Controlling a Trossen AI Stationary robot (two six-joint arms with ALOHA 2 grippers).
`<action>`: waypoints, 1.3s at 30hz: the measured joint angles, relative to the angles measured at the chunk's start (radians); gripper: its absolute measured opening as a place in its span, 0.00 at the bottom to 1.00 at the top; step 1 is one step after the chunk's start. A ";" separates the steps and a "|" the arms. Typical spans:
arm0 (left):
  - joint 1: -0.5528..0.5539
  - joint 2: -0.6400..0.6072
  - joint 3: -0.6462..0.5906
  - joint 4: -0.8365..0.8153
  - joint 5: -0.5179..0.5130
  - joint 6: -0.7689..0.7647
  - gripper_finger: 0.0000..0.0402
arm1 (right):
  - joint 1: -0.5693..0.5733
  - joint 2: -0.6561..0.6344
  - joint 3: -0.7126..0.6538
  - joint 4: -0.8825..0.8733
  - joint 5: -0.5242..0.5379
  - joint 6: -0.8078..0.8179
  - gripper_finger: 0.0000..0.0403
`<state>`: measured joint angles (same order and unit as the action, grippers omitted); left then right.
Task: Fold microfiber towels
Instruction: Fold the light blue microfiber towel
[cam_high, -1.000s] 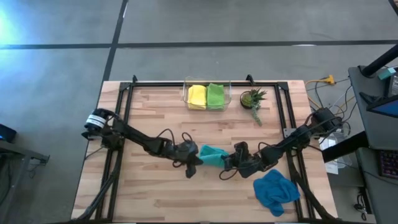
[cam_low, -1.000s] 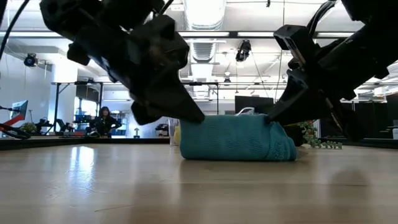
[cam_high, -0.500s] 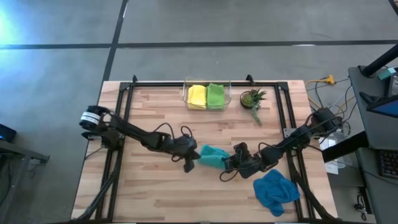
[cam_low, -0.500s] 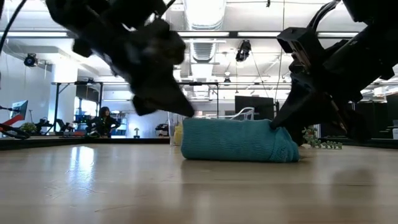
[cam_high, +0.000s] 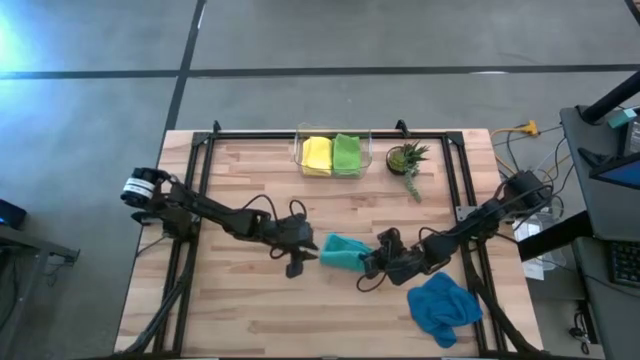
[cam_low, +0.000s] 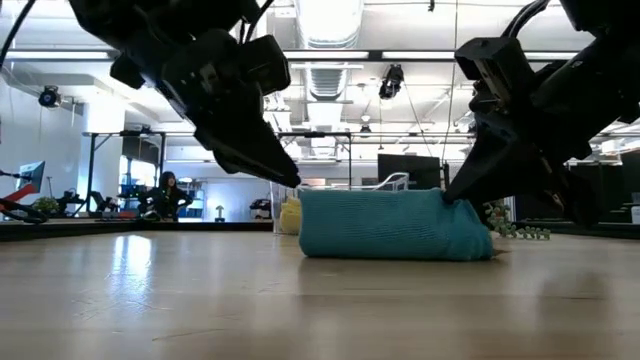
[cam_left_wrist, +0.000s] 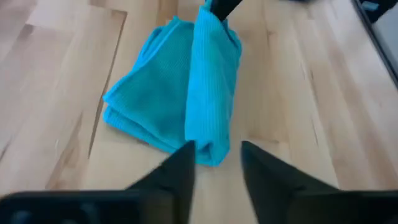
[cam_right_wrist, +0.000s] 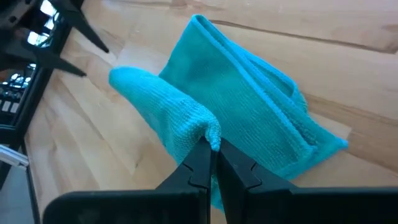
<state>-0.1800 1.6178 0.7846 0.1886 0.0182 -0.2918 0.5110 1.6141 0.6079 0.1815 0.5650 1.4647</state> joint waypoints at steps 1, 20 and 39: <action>0.003 0.007 0.000 0.016 0.001 -0.007 0.33 | 0.000 -0.005 -0.002 -0.002 0.001 -0.002 0.02; 0.004 0.170 0.103 0.029 -0.002 -0.121 0.40 | 0.000 -0.028 -0.024 0.017 -0.016 -0.014 0.02; -0.074 0.136 0.182 0.000 0.004 -0.201 0.00 | 0.039 -0.121 -0.028 -0.091 -0.171 -0.115 0.02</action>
<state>-0.2536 1.7535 0.9669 0.1886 0.0226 -0.4930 0.5495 1.4928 0.5797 0.0905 0.3943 1.3501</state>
